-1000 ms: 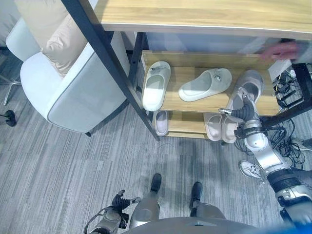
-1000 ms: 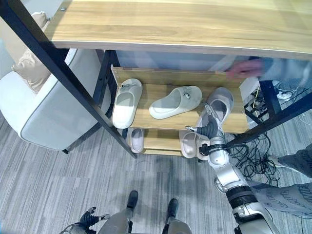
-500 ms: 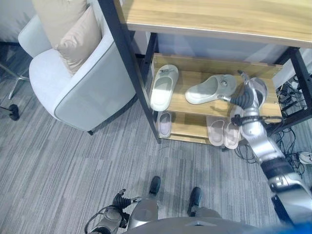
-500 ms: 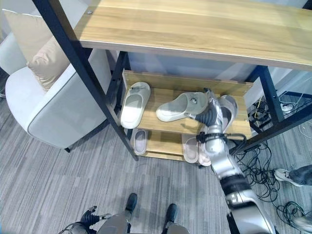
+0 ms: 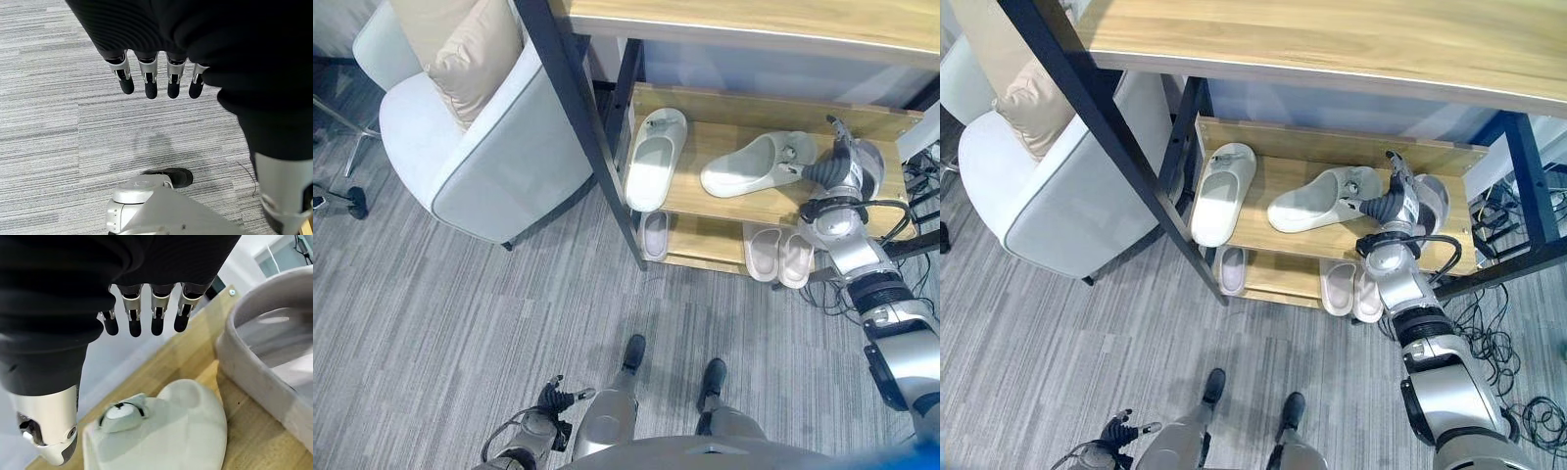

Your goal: Arrange the slippers neatly on the shoe rack.

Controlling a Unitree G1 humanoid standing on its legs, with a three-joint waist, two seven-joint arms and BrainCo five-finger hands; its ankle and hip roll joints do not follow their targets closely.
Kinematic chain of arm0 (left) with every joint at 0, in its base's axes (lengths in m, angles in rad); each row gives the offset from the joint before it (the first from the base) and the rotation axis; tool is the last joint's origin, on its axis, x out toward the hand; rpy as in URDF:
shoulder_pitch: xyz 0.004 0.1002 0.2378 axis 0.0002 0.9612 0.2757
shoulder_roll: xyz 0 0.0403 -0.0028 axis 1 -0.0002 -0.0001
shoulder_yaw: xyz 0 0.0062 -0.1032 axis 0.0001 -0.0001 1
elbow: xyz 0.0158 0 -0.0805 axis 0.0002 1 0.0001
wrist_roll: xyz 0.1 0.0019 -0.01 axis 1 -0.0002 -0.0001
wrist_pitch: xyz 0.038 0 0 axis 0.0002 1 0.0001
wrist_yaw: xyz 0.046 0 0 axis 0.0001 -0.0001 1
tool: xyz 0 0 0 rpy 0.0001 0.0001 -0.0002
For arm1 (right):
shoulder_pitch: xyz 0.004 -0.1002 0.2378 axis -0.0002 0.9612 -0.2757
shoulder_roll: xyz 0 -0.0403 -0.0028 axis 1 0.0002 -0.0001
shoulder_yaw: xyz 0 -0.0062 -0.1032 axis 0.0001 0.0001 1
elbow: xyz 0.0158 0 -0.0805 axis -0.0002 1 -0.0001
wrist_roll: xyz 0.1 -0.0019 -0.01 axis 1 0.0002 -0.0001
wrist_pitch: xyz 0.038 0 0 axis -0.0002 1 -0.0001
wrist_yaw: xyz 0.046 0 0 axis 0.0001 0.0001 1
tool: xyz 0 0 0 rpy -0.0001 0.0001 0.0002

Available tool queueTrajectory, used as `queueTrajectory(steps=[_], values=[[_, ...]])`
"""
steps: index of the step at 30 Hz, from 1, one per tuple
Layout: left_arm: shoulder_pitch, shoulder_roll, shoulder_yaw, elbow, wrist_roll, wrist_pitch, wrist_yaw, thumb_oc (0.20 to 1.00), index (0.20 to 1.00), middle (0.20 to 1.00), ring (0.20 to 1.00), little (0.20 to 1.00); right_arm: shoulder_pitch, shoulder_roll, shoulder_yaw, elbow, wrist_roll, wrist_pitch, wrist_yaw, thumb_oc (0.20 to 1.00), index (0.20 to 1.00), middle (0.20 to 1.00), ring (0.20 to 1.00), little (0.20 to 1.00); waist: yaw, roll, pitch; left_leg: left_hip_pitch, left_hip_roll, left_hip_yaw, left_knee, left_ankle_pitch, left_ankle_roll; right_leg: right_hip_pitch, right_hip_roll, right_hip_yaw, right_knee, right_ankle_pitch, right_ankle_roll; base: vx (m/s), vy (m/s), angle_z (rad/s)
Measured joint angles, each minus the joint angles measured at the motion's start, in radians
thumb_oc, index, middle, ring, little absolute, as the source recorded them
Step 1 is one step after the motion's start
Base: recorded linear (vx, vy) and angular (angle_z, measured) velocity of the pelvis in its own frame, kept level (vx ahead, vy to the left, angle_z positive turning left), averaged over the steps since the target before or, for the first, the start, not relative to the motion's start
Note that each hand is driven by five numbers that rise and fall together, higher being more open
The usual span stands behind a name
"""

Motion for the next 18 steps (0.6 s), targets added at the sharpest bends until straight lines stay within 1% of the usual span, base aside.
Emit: queueTrajectory(steps=[3, 4, 5, 9, 13, 18], values=[[-0.020, 0.001, 0.000, 0.000, -0.002, -0.010, 0.000, 1.000, 1.000, 1.000, 1.000, 1.000, -0.022, 0.000, 0.015, 0.031, 0.001, 0.002, 0.002, 1.000, 1.000, 1.000, 1.000, 1.000, 0.001, -0.002, 0.017, -0.020, 0.000, -0.002, 0.000, 0.002, 0.001, -0.020, 0.000, -0.002, 0.000, 0.002, 0.000, 0.00, 0.006, 0.02], [-0.032, 0.001, 0.000, 0.000, -0.003, -0.011, -0.002, 1.000, 1.000, 1.000, 1.000, 1.000, -0.050, 0.000, 0.028, 0.053, 0.003, 0.002, 0.002, 1.000, 1.000, 1.000, 1.000, 1.000, 0.001, -0.003, 0.035, -0.025, 0.000, -0.002, 0.000, 0.004, 0.001, -0.024, 0.000, -0.002, 0.000, 0.004, -0.001, 0.00, 0.000, 0.00], [-0.036, 0.002, 0.000, 0.000, -0.003, -0.012, -0.004, 1.000, 1.000, 1.000, 1.000, 1.000, -0.058, 0.000, 0.031, 0.059, 0.007, 0.002, 0.002, 1.000, 1.000, 1.000, 1.000, 1.000, 0.002, -0.004, 0.040, -0.032, 0.000, -0.003, 0.000, 0.004, 0.001, -0.029, 0.001, -0.003, 0.000, 0.004, -0.001, 0.01, 0.011, 0.03], [-0.037, 0.011, 0.000, 0.000, -0.030, -0.013, -0.007, 1.000, 1.000, 1.000, 1.000, 1.000, -0.076, -0.001, 0.031, 0.058, 0.035, 0.000, 0.002, 1.000, 1.000, 1.000, 1.000, 1.000, 0.004, -0.011, 0.046, -0.040, -0.001, -0.011, 0.000, 0.004, 0.001, -0.034, 0.000, -0.006, 0.000, 0.003, -0.001, 0.01, 0.012, 0.06], [-0.037, 0.025, 0.000, 0.000, -0.040, -0.013, -0.007, 1.000, 1.000, 1.000, 1.000, 1.000, -0.089, -0.001, 0.031, 0.058, 0.045, -0.001, -0.001, 1.000, 1.000, 1.000, 1.000, 1.000, 0.003, -0.027, 0.055, -0.052, -0.002, -0.017, 0.000, 0.007, 0.000, -0.044, 0.000, -0.015, 0.000, 0.004, -0.001, 0.04, 0.008, 0.03], [-0.037, 0.024, 0.000, 0.000, -0.041, -0.013, -0.007, 1.000, 1.000, 1.000, 1.000, 1.000, -0.092, 0.005, 0.030, 0.058, 0.084, -0.002, -0.001, 1.000, 1.000, 1.000, 1.000, 1.000, 0.006, -0.028, 0.055, -0.053, -0.005, -0.026, 0.000, 0.009, 0.001, -0.040, -0.002, -0.028, 0.000, 0.003, 0.000, 0.02, 0.011, 0.07]])
